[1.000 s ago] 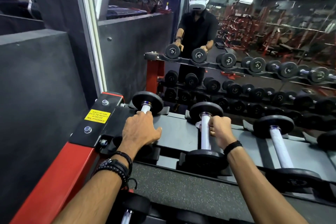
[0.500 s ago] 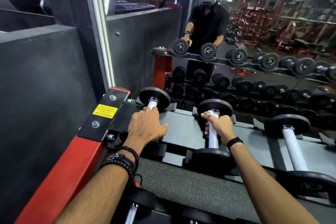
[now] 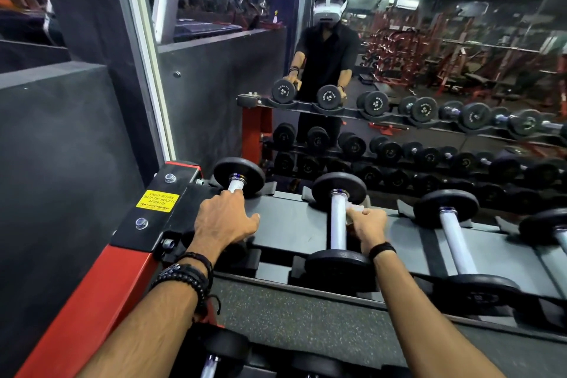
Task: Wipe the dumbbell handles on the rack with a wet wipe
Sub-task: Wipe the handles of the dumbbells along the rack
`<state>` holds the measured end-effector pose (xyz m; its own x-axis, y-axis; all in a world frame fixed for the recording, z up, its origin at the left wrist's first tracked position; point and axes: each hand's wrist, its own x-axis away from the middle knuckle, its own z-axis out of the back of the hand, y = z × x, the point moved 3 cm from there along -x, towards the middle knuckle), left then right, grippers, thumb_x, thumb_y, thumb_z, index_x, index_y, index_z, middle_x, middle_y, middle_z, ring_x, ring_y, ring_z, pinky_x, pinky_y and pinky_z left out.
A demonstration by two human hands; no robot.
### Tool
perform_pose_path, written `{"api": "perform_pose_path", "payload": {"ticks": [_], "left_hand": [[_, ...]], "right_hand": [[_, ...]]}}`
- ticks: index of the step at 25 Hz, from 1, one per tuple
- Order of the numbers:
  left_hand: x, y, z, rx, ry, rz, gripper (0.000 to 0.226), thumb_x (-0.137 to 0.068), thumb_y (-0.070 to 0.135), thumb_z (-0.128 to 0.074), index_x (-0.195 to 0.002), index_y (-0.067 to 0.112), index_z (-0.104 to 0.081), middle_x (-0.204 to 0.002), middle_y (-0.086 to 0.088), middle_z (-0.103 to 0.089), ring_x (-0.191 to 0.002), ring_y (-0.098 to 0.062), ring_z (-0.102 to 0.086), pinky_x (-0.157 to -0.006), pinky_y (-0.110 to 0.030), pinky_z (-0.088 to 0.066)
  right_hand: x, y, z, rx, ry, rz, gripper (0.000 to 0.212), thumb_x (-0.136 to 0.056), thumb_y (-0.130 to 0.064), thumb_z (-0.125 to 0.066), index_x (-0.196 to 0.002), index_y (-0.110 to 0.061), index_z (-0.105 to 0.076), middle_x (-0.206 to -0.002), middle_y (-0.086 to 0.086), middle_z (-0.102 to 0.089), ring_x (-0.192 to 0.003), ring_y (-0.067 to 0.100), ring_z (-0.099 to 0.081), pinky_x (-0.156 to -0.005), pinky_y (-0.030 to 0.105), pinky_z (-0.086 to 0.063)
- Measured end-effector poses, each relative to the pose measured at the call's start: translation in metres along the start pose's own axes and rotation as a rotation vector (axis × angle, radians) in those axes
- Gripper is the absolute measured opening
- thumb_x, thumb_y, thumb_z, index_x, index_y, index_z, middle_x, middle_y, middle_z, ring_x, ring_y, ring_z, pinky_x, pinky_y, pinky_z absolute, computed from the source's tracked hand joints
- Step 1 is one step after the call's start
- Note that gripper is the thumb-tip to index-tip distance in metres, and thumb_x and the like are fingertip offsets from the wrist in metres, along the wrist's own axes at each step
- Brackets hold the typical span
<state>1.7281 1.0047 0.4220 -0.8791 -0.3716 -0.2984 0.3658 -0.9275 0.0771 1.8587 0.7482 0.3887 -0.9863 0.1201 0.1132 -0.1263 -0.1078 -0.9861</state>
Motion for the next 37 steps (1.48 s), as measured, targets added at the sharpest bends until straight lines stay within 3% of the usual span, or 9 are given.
{"api": "perform_pose_path", "payload": {"ticks": [3,7,10,12,18,23,28,32,37], "left_hand": [[0.002,0.000,0.001,0.011,-0.003,0.015,0.064,-0.085,0.054,-0.055,-0.131,0.011,-0.048,-0.108,-0.010,-0.065,-0.099,-0.033,-0.064,-0.076,-0.038,-0.043],[0.001,-0.001,0.000,0.023,0.000,0.028,0.061,-0.083,0.054,-0.057,-0.127,0.013,-0.051,-0.107,-0.011,-0.066,-0.099,-0.034,-0.064,-0.079,-0.040,-0.045],[0.000,-0.002,-0.001,0.032,-0.004,0.040,0.054,-0.083,0.054,-0.057,-0.120,0.015,-0.054,-0.105,-0.009,-0.066,-0.097,-0.034,-0.064,-0.078,-0.040,-0.046],[-0.001,-0.002,0.000,0.029,0.000,0.044,0.051,-0.082,0.054,-0.058,-0.116,0.016,-0.055,-0.104,-0.009,-0.067,-0.097,-0.034,-0.064,-0.079,-0.040,-0.047],[0.001,-0.002,0.000,0.058,0.005,0.045,0.051,-0.081,0.053,-0.059,-0.115,0.016,-0.054,-0.101,-0.011,-0.068,-0.096,-0.036,-0.064,-0.080,-0.041,-0.047],[0.002,-0.001,0.000,0.087,-0.029,0.031,0.064,-0.081,0.056,-0.058,-0.128,0.013,-0.047,-0.111,-0.011,-0.065,-0.101,-0.036,-0.063,-0.079,-0.040,-0.044],[0.010,-0.012,0.003,0.333,-0.067,0.016,0.073,-0.080,0.059,-0.058,-0.135,0.015,-0.039,-0.131,-0.013,-0.056,-0.116,-0.037,-0.055,-0.093,-0.043,-0.040],[0.023,-0.045,0.001,0.642,-0.001,-0.055,0.086,-0.075,0.073,-0.034,-0.144,0.022,-0.033,-0.149,0.001,-0.040,-0.135,-0.024,-0.038,-0.112,-0.051,-0.024],[0.019,-0.168,-0.051,0.427,0.063,0.040,0.085,-0.086,0.068,-0.016,-0.151,0.015,-0.029,-0.160,-0.013,-0.024,-0.147,-0.028,-0.024,-0.119,-0.056,-0.009]], "right_hand": [[0.024,-0.033,0.010,0.250,0.214,0.294,0.042,-0.082,-0.038,-0.062,-0.060,-0.002,-0.061,-0.054,0.009,-0.063,-0.053,0.020,-0.061,-0.049,0.031,-0.046],[0.073,-0.035,-0.019,0.330,-0.057,0.429,0.039,-0.083,-0.043,-0.062,-0.066,-0.008,-0.059,-0.062,0.009,-0.064,-0.059,0.026,-0.059,-0.055,0.035,-0.044],[0.094,-0.031,-0.030,0.719,-0.016,0.594,0.023,-0.092,-0.037,-0.054,-0.078,-0.018,-0.053,-0.076,0.008,-0.065,-0.074,0.031,-0.061,-0.059,0.033,-0.040],[0.097,-0.033,-0.031,0.782,-0.034,0.665,0.019,-0.093,-0.034,-0.052,-0.083,-0.019,-0.053,-0.079,0.005,-0.064,-0.077,0.030,-0.062,-0.059,0.032,-0.038],[0.098,-0.035,-0.030,0.780,0.009,0.722,0.008,-0.090,-0.025,-0.051,-0.095,-0.019,-0.053,-0.076,0.002,-0.054,-0.073,0.030,-0.059,-0.056,0.032,-0.035],[0.097,-0.035,-0.034,0.848,0.022,0.672,0.015,-0.086,-0.028,-0.053,-0.096,-0.021,-0.063,-0.083,0.010,-0.067,-0.075,0.031,-0.061,-0.059,0.030,-0.039],[0.094,-0.031,-0.035,0.804,0.071,0.647,0.016,-0.082,-0.031,-0.061,-0.094,-0.026,-0.070,-0.088,0.012,-0.072,-0.084,0.036,-0.066,-0.064,0.035,-0.047],[0.106,-0.038,-0.040,0.490,-0.027,0.638,0.028,-0.086,-0.047,-0.061,-0.104,-0.029,-0.072,-0.093,-0.005,-0.074,-0.087,0.014,-0.067,-0.073,0.024,-0.051],[0.151,-0.042,-0.089,0.103,-0.307,0.465,0.020,-0.093,-0.014,-0.061,-0.111,-0.012,-0.070,-0.093,0.011,-0.074,-0.070,0.014,-0.065,-0.060,0.025,-0.052]]}}
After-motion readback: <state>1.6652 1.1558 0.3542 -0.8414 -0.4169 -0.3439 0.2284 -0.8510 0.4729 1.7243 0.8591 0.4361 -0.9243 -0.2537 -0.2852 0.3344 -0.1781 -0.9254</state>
